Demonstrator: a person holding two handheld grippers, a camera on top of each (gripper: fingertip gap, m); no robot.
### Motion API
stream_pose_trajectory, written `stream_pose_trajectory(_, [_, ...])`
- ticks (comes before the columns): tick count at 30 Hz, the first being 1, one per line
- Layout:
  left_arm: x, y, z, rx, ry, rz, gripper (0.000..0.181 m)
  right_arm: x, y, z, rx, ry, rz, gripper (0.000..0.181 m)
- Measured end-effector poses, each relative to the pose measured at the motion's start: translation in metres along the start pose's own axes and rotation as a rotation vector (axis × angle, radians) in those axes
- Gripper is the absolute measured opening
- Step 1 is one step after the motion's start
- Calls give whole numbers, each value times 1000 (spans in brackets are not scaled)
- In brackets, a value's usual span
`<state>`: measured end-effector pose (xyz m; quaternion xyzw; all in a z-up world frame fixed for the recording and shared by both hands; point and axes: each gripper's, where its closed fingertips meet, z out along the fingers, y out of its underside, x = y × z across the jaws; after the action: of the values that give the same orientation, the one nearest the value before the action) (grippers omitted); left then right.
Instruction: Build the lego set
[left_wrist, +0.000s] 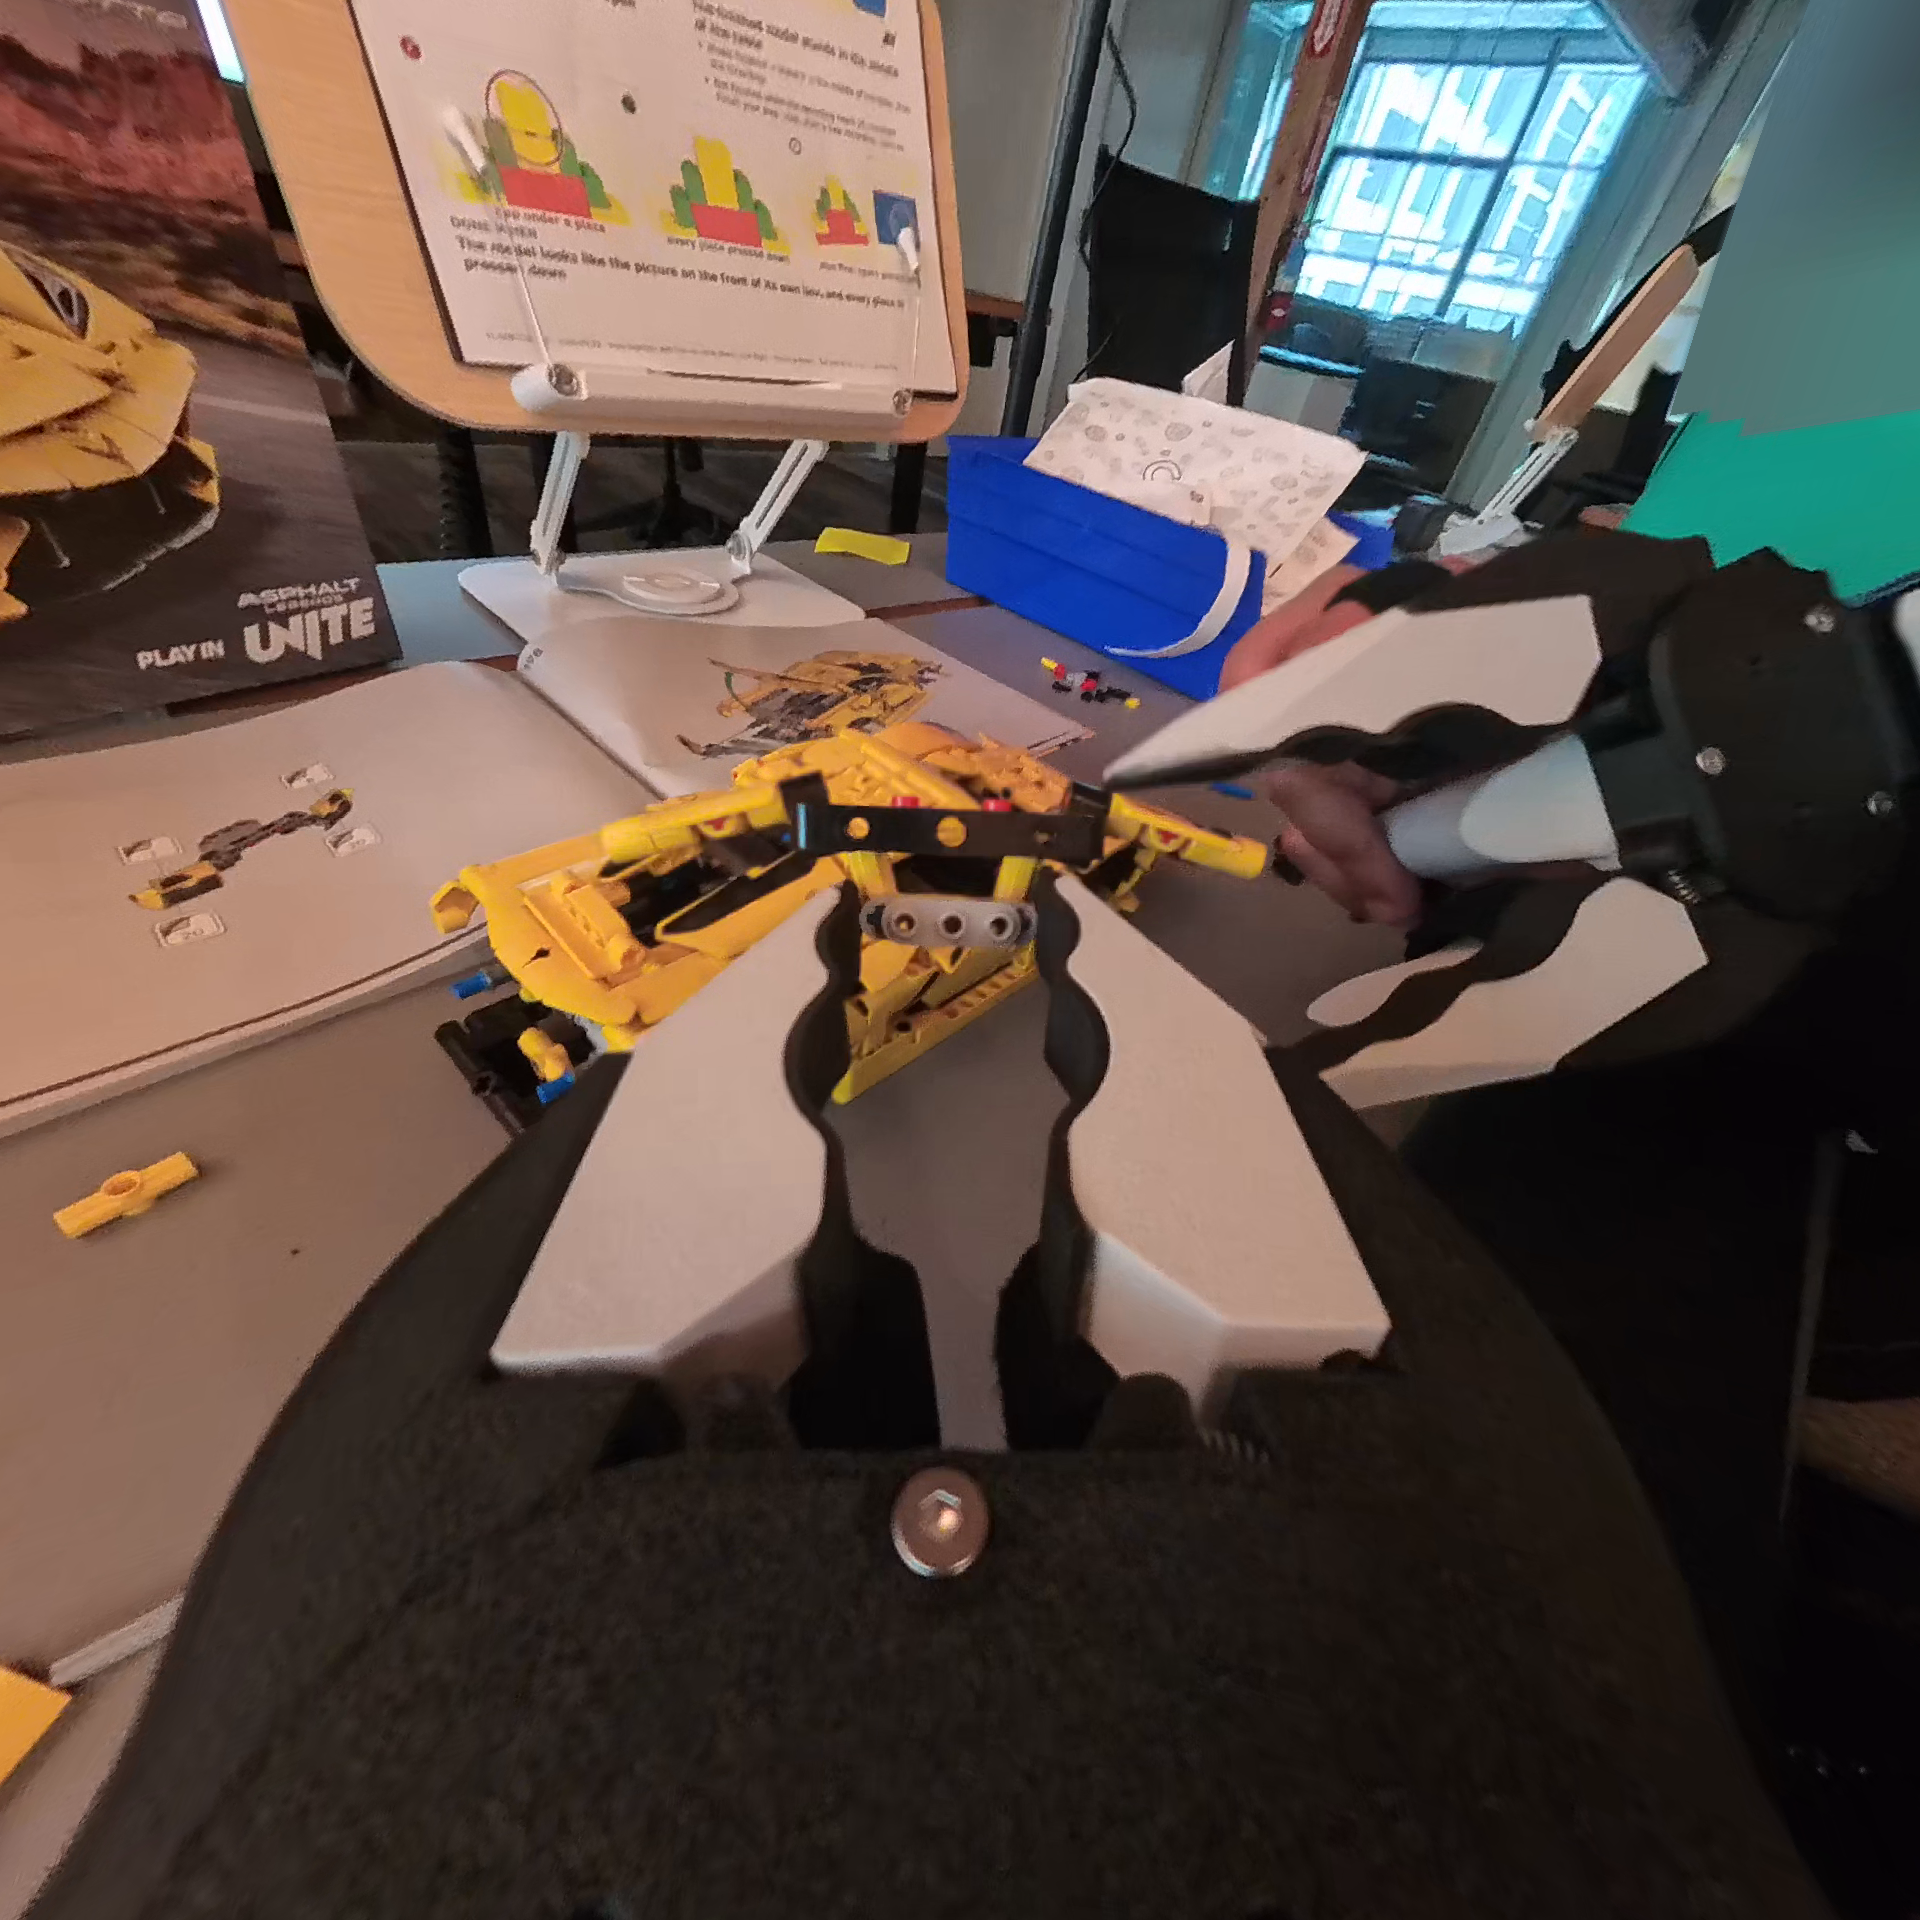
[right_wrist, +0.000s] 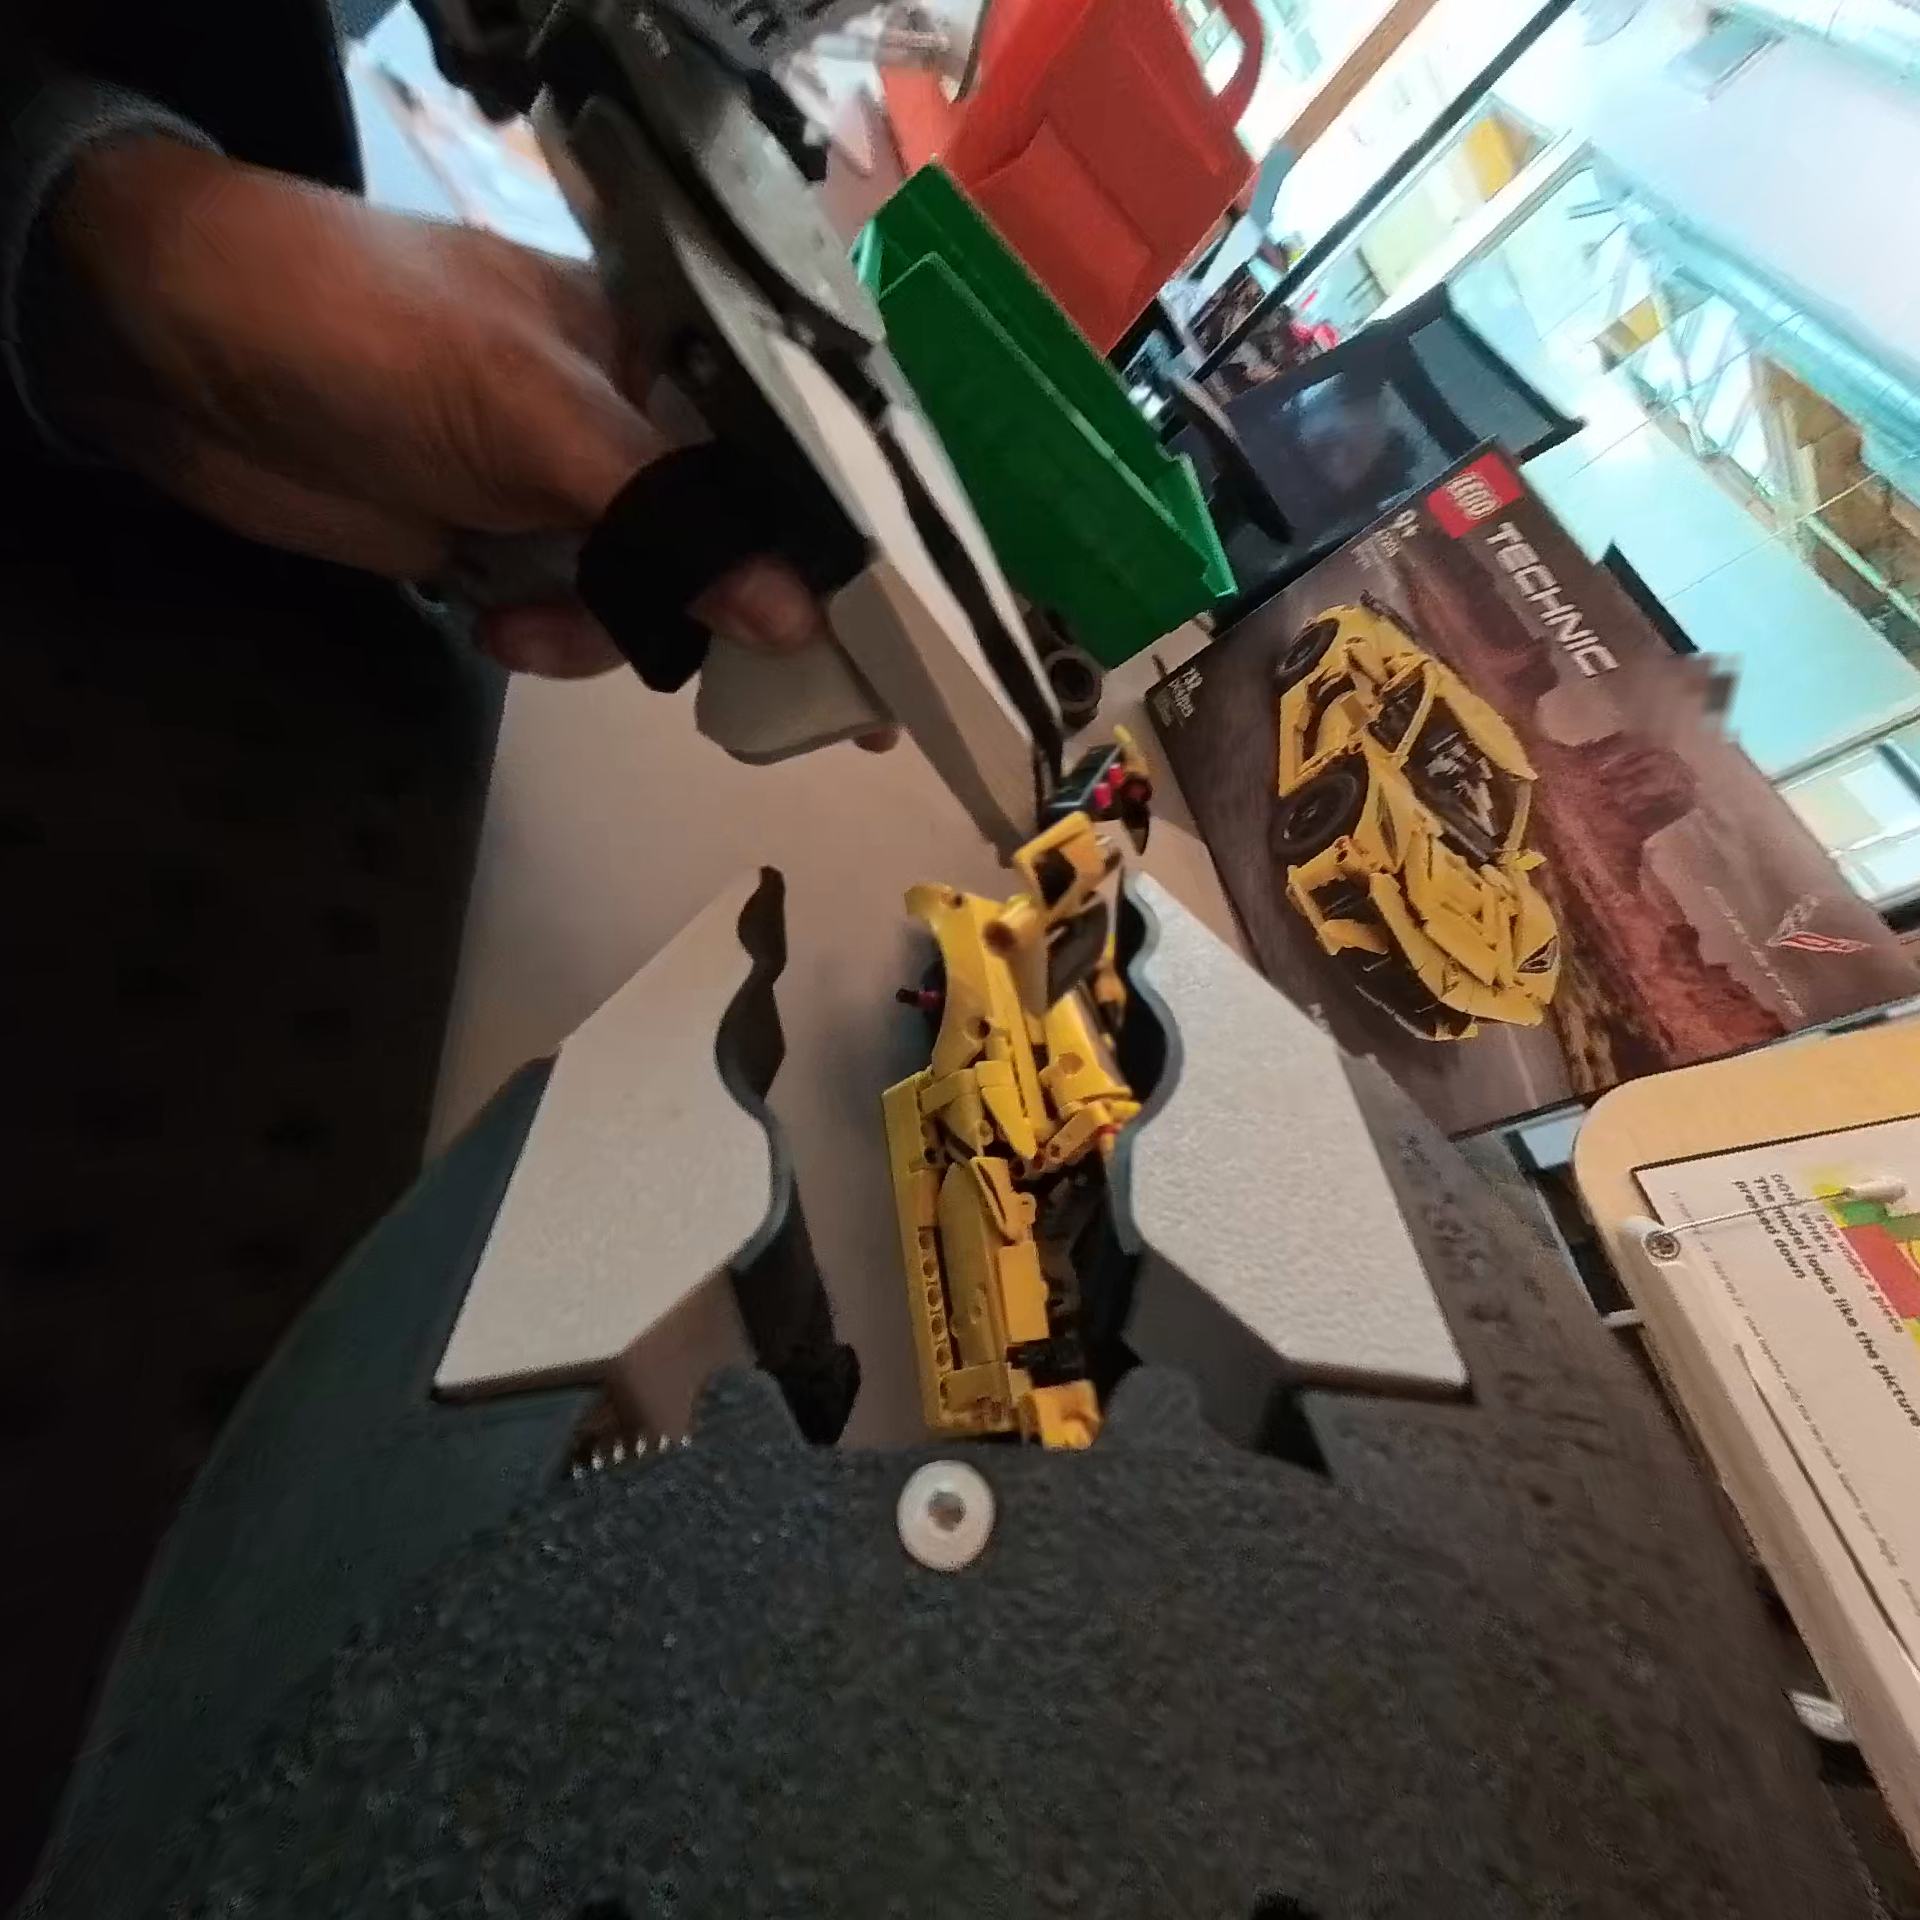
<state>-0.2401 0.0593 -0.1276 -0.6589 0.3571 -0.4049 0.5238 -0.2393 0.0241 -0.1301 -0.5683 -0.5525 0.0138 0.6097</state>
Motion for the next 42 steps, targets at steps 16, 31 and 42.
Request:
stream_pose_trajectory(16, [-32,-5,-63,37,29,-7,33,17,22,-7,102,-397,857,19])
stream_pose_trajectory(31, [34,17,-35,-52,138,472,33,-21,-23,-8,168,-837,1301,34])
stream_pose_trajectory(42, [19,35,-24,-191,-11,569,33,-23,-8,20,-22,-621,1188,8])
